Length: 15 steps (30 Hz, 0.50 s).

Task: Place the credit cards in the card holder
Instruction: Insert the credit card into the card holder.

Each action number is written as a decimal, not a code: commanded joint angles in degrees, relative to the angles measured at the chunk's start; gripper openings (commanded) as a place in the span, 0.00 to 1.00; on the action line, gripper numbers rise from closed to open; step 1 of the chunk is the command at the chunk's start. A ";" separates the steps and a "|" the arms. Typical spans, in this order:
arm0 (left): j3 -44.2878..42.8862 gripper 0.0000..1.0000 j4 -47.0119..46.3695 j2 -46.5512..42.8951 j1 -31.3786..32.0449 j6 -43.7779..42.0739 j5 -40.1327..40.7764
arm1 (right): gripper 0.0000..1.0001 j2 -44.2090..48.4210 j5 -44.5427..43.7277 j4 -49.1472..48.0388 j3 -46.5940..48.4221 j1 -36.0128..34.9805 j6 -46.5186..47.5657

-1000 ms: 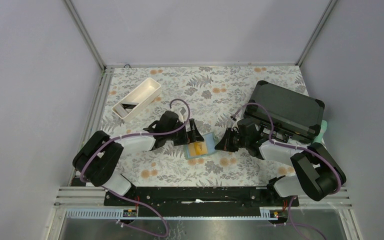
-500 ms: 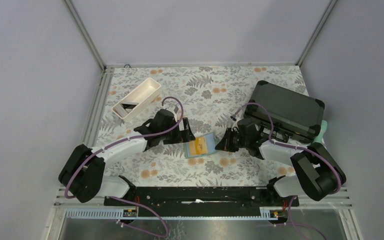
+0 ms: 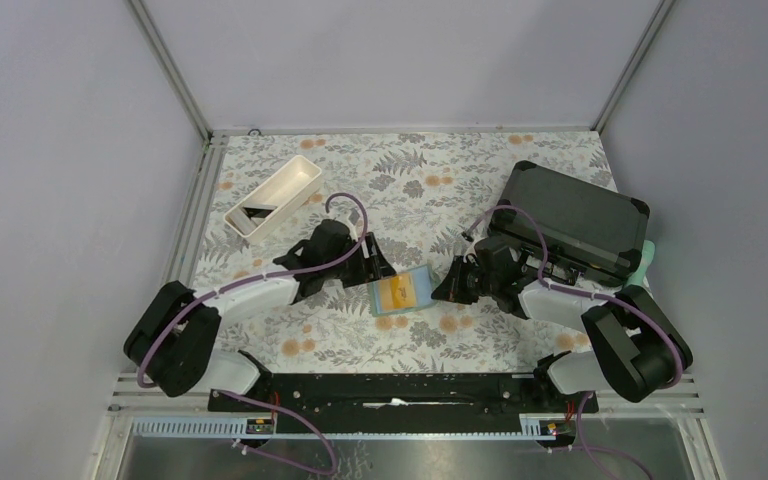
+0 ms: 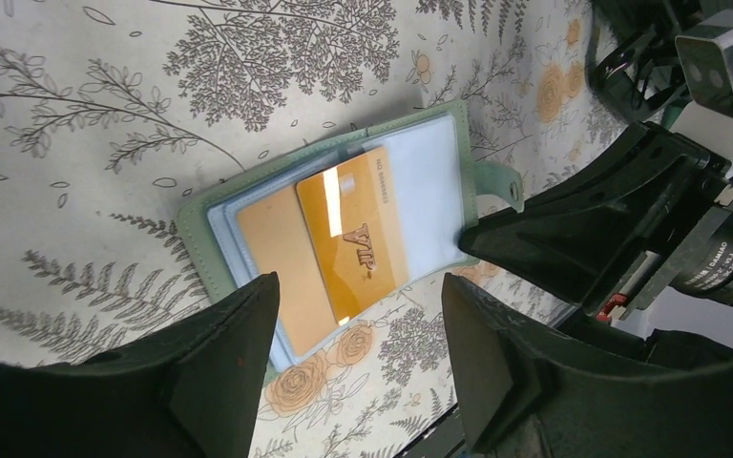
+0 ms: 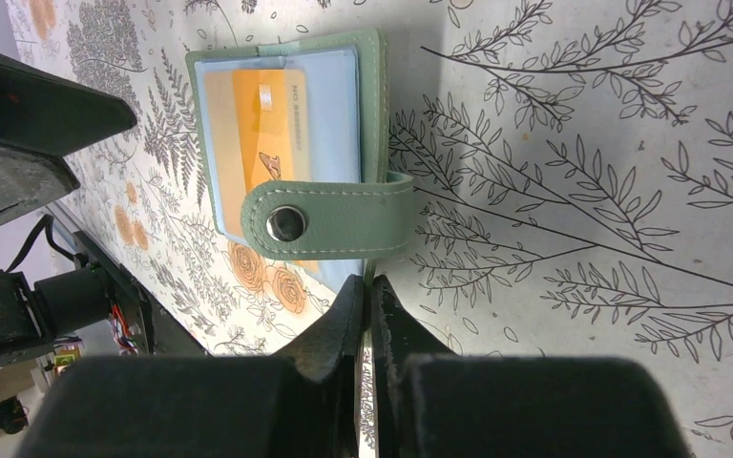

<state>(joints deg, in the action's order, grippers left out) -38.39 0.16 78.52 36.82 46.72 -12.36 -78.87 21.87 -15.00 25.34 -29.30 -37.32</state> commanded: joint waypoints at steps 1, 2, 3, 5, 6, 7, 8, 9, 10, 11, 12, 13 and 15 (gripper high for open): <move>0.84 0.65 -7.96 2.43 0.58 3.46 -1.99 | 0.00 1.82 -1.78 0.99 1.75 0.03 0.77; 1.19 0.65 -9.08 2.99 0.66 3.96 -2.43 | 0.00 1.96 -1.76 0.77 1.67 0.03 0.65; 1.45 0.65 -9.72 3.50 0.81 4.73 -2.52 | 0.00 2.16 -1.74 0.32 1.46 0.04 0.38; 1.98 0.64 -10.93 3.74 1.45 5.57 -2.05 | 0.00 2.23 -1.74 -0.09 1.14 0.03 0.15; 2.19 0.64 -11.37 3.74 1.80 5.90 -1.37 | 0.00 2.19 -1.69 0.10 1.31 0.03 0.19; 2.32 0.64 -11.76 3.79 2.16 6.34 -1.00 | 0.00 2.08 -1.66 0.53 1.50 0.03 0.34; 2.29 0.64 -12.23 3.75 2.40 6.73 -0.66 | 0.00 2.08 -1.70 0.84 1.64 0.03 0.60; 2.39 0.64 -12.61 3.70 2.65 7.07 -0.36 | 0.00 2.10 -1.74 1.05 1.69 0.03 0.75; 2.35 0.64 -12.83 3.66 2.88 7.41 0.11 | 0.00 2.10 -1.82 1.19 1.78 0.08 0.78; 2.21 0.64 -12.82 3.55 3.05 7.42 0.47 | 0.00 2.19 -1.87 1.20 1.73 0.04 0.77; 2.11 0.64 -12.74 3.41 3.16 7.38 0.91 | 0.00 2.19 -1.86 1.21 1.77 0.05 0.77; 1.94 0.64 -12.76 3.45 3.25 7.30 1.12 | 0.00 2.23 -1.90 1.22 1.71 0.03 0.73; 1.67 0.63 -12.50 3.48 3.47 7.08 1.37 | 0.00 2.28 -1.85 1.04 1.50 0.03 0.65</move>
<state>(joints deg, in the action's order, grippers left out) -36.07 -8.49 82.37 39.77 53.04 -12.86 -78.04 21.45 -14.39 25.34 -29.30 -37.34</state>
